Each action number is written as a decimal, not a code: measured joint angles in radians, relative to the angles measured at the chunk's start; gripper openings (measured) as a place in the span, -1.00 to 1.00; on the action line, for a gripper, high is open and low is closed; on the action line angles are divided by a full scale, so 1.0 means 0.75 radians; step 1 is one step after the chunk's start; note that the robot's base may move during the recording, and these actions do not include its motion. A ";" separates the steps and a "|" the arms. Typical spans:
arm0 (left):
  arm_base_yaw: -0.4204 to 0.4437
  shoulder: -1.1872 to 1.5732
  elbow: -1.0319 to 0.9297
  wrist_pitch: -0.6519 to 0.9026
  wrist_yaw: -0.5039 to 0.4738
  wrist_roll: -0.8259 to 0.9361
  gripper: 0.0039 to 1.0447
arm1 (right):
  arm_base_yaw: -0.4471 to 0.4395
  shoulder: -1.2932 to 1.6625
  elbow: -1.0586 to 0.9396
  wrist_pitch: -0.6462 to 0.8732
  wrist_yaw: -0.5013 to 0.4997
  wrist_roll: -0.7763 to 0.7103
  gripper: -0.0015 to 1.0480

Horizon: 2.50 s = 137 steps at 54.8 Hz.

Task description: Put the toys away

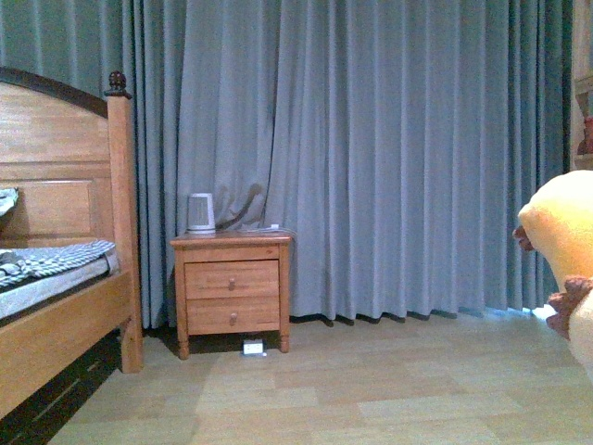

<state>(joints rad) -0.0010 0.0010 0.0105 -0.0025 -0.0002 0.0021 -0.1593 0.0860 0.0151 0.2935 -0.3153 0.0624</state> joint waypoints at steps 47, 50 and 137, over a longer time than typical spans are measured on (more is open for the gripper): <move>0.000 -0.001 0.000 0.000 0.001 0.001 0.89 | 0.000 -0.001 0.000 0.000 0.001 0.000 -0.66; 0.000 -0.001 0.000 0.000 0.001 0.000 0.89 | 0.000 -0.001 0.000 0.000 0.001 0.000 -0.66; 0.000 0.000 0.000 0.000 0.001 0.000 0.89 | 0.000 -0.001 0.000 0.000 0.004 0.000 -0.66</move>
<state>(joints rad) -0.0010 0.0010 0.0105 -0.0025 0.0006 0.0021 -0.1593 0.0853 0.0151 0.2935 -0.3126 0.0624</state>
